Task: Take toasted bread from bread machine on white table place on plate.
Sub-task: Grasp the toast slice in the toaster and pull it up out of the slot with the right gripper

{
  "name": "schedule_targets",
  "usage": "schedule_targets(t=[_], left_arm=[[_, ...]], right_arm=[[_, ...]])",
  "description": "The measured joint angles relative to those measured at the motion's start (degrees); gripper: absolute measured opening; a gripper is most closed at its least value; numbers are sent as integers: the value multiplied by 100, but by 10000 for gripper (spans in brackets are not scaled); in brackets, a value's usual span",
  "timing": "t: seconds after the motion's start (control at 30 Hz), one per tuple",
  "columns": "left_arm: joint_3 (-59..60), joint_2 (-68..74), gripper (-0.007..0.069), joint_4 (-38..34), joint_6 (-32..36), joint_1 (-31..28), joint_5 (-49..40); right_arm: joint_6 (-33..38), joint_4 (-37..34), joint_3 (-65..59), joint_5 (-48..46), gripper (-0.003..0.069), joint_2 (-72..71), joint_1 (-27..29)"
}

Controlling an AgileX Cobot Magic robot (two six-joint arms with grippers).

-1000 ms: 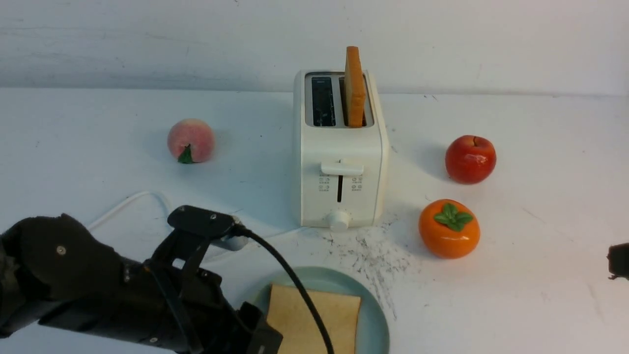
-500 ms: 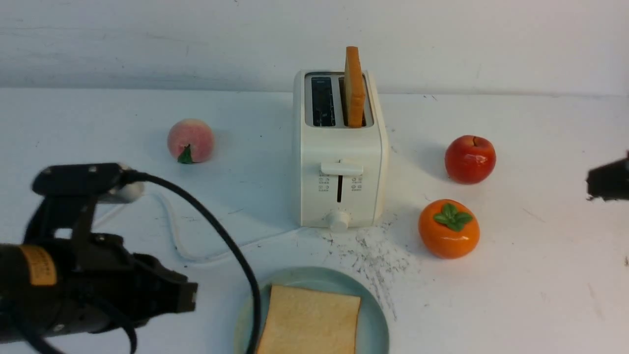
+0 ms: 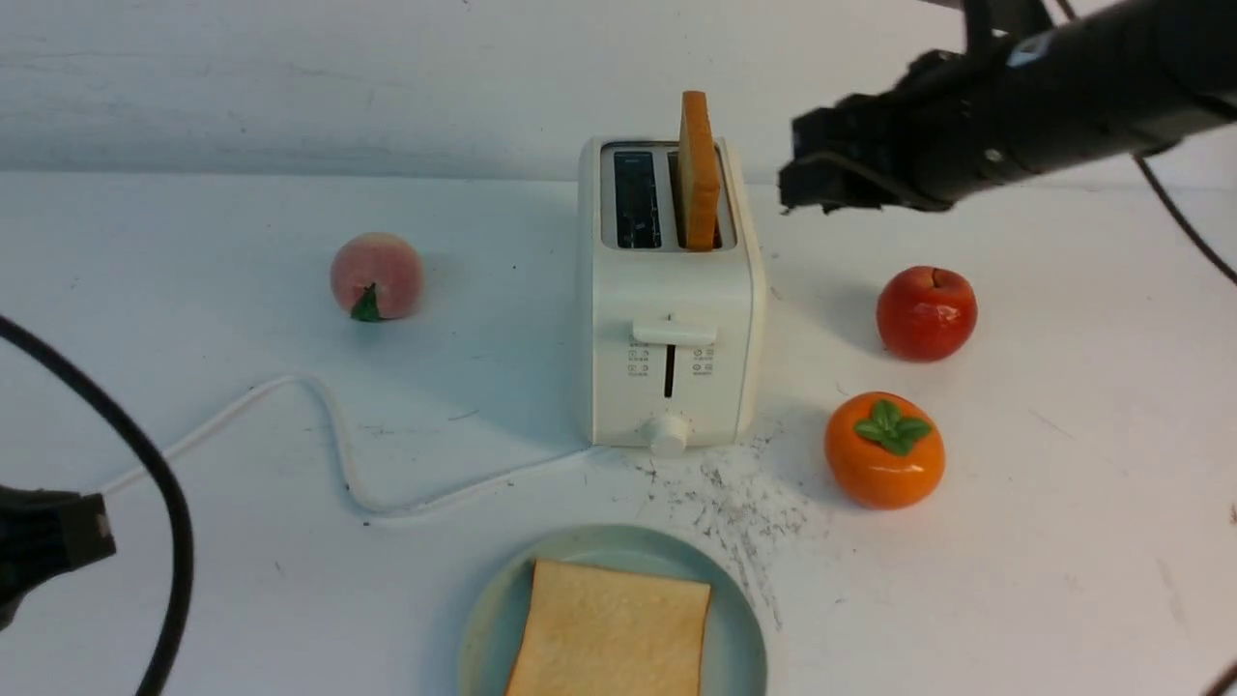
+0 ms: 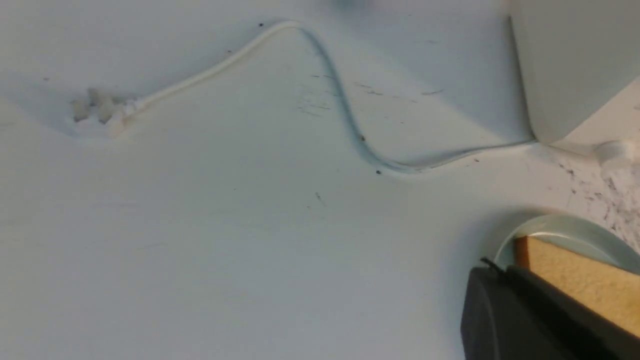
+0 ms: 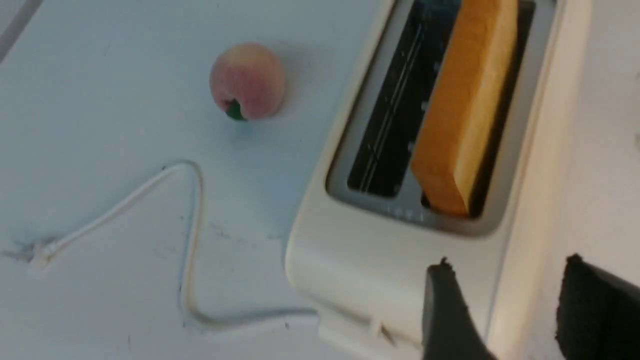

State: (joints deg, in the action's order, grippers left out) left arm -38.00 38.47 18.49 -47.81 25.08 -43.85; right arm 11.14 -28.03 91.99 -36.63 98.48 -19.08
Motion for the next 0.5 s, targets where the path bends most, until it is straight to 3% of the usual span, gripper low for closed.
schedule_targets(t=[0.17,0.3,0.4,0.5], left_arm=[[0,-14,-14,21,-19,0,-322],[0,-14,-14,21,-32,0,-582],[0,-19,-14,21,-32,0,-679],[0,-19,-14,21,-32,0,-775]], right_arm=[[-19,-6,944,99,460,929,-4],[-31,-178,1525,130,515,1516,-9],[-31,-262,1826,270,512,1828,-9],[-31,-116,2014,229,398,2051,-9]])
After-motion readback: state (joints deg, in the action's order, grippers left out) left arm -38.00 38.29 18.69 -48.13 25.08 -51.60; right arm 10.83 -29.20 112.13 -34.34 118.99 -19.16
